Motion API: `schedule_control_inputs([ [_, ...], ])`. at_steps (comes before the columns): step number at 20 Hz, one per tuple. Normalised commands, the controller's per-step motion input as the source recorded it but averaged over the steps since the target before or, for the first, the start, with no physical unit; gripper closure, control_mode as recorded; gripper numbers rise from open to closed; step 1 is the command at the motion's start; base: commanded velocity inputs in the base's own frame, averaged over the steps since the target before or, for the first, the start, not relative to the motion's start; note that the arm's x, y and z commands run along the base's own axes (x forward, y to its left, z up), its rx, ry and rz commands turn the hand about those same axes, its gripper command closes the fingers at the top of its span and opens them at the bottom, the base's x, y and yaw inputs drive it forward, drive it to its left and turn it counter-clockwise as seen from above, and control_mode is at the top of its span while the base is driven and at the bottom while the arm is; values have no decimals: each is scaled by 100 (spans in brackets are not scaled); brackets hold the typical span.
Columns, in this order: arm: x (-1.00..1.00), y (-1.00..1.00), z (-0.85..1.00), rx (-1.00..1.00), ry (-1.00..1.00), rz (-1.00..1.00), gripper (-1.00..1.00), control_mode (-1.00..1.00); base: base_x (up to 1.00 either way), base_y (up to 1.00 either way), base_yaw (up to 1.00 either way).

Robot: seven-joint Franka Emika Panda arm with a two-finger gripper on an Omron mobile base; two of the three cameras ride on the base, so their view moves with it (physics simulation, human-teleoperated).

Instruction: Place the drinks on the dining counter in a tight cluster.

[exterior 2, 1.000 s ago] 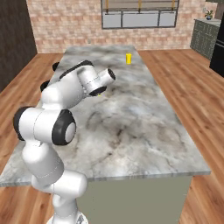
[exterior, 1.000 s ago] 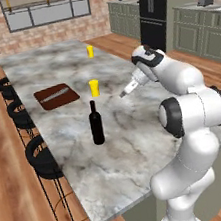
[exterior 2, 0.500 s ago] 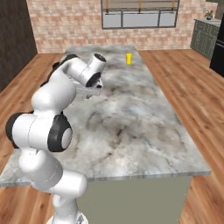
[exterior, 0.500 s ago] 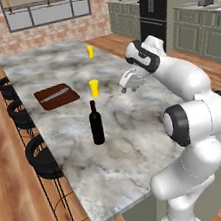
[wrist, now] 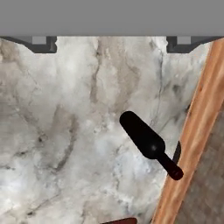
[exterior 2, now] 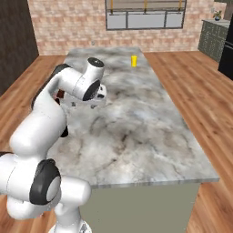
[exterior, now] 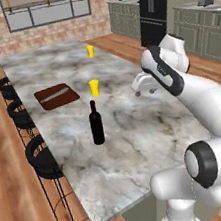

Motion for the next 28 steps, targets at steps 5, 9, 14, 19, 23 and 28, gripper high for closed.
schedule_control_inputs([
  [5, -70, 0, 61, -31, -2, 0, -100, -100, 0, 0, 0],
  [9, -85, 1, 52, -16, -6, 0, -100, -100, 0, 0, 0],
  [14, -31, 0, 19, -7, -1, -4, -100, -100, 0, 0, 0],
  [19, -7, -1, 0, 0, -1, 0, -100, -100, 0, 0, 0],
  [23, -47, -14, 0, 0, -8, -5, -100, 100, -19, -9, -3],
  [28, 0, 0, 0, 0, 0, 0, -100, 100, -77, -32, -11],
])
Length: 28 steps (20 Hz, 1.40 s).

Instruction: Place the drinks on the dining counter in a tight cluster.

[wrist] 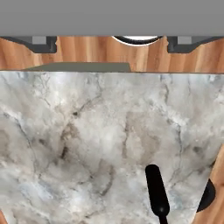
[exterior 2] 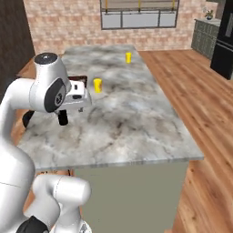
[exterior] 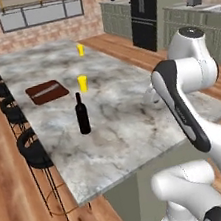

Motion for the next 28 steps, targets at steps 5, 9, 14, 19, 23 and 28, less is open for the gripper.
schedule_control_inputs([
  [5, 0, 0, 0, 0, 0, 0, -100, 100, -30, -15, -39],
  [9, 0, 0, 0, 0, 0, 0, -100, 100, 3, -3, -86],
  [14, 0, 0, 0, 0, 0, 0, -100, 100, 1, 0, -100],
  [19, 0, 0, 0, 0, 0, 0, -100, 100, 12, 11, -97],
  [23, 0, 0, 0, 0, 0, 0, -100, 100, 61, 9, -72],
  [28, 0, 0, 0, 0, 0, 0, -100, 100, 100, -7, -3],
])
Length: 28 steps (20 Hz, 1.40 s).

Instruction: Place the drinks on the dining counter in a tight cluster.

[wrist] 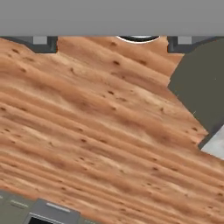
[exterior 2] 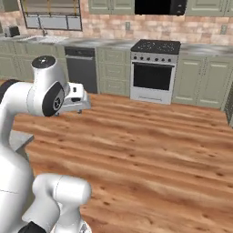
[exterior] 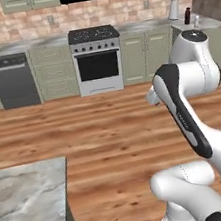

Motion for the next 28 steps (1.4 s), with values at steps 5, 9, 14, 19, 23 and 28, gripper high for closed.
schedule_control_inputs([
  [5, 0, 0, 0, 0, 0, 0, -100, 100, 100, 37, -15],
  [9, 0, 0, 0, 0, 0, 0, -100, 100, 100, 34, -50],
  [14, 0, 0, 0, 0, 0, 0, -100, 100, 100, 54, -62],
  [19, 0, 0, 0, 0, 0, 0, -100, 100, 100, 63, -52],
  [23, 0, 0, 0, 0, 0, 0, -100, 100, 100, 87, -36],
  [28, 0, 0, 0, 0, 0, 0, -100, 100, 100, 72, -30],
])
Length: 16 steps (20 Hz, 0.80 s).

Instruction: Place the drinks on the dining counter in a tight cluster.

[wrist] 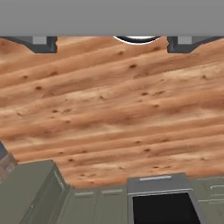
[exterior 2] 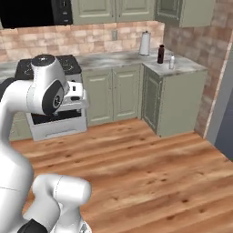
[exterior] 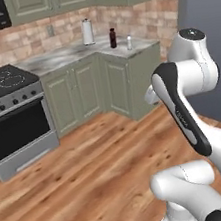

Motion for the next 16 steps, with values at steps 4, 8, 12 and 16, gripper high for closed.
schedule_control_inputs([
  [4, 0, 0, 0, 0, 0, 0, -100, 100, 100, 73, -45],
  [8, 0, 0, 0, 0, 0, 0, -100, 100, 100, 86, -55],
  [12, 0, 0, 0, 0, 0, 0, -100, 100, 100, 88, -54],
  [16, 0, 0, 0, 0, 0, 0, -100, 100, 100, 94, -53],
])
